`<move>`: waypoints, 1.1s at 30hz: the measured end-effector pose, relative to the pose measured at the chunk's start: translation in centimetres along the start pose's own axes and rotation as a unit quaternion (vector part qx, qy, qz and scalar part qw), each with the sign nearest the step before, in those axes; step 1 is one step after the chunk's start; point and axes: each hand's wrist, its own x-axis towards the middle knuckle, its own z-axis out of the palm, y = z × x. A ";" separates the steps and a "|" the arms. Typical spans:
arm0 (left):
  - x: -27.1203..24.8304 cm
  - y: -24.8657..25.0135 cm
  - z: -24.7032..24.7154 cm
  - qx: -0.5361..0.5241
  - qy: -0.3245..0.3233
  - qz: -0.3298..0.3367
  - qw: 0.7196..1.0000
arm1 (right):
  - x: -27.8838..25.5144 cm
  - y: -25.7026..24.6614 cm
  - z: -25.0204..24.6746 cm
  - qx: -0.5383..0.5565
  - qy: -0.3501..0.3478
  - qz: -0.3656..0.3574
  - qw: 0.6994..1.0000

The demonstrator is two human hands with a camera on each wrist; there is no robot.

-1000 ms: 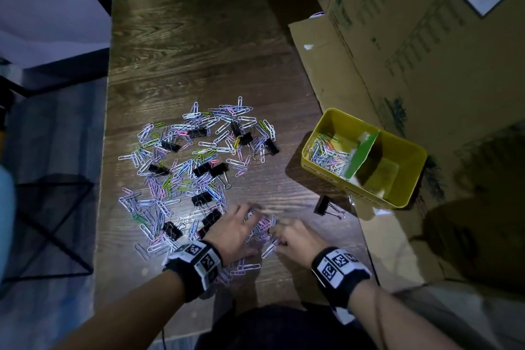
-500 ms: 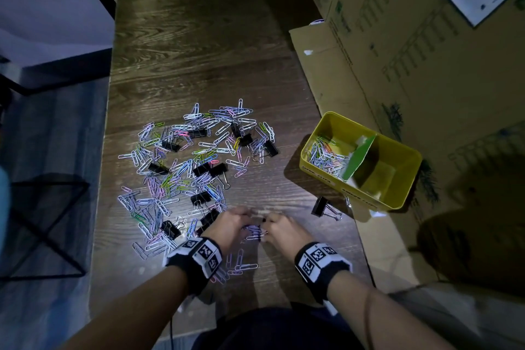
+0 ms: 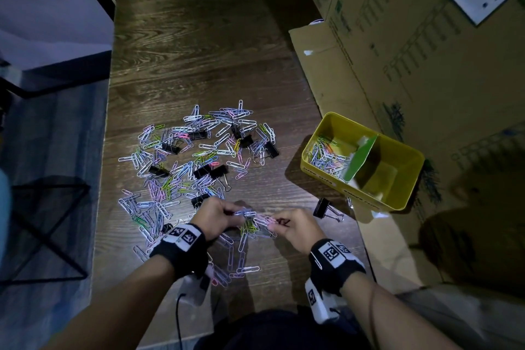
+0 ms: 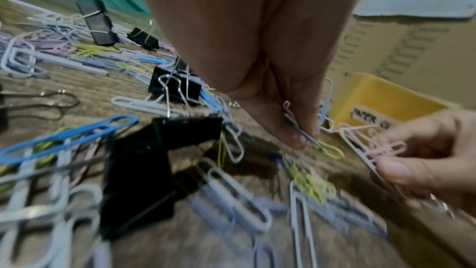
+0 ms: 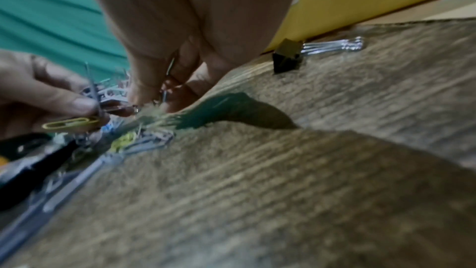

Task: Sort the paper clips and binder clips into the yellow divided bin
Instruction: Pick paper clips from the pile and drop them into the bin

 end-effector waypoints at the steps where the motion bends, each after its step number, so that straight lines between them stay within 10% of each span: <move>1: 0.0 0.6 -0.5 -0.032 -0.003 -0.012 0.999 | -0.2 0.0 -0.2 0.039 0.014 0.007 0.999; 9: 1.9 11.9 -3.1 -0.190 -0.054 0.076 0.977 | -3.5 -3.5 -5.0 0.279 0.172 -0.083 0.941; 16: 6.6 20.2 2.7 -0.108 -0.039 0.124 0.986 | -4.5 -5.0 -9.5 0.323 0.287 -0.112 0.895; 22: 8.6 20.9 5.6 0.150 -0.089 0.142 0.974 | -2.4 -4.5 -13.2 0.263 0.347 -0.077 0.897; 30: 6.3 16.6 1.8 -0.182 -0.055 0.098 0.977 | 2.8 -3.5 -17.1 -0.075 0.255 0.044 0.963; 33: 3.8 12.9 -1.4 -0.065 -0.039 0.101 0.992 | 4.6 -3.9 -16.8 -0.162 0.167 0.074 0.970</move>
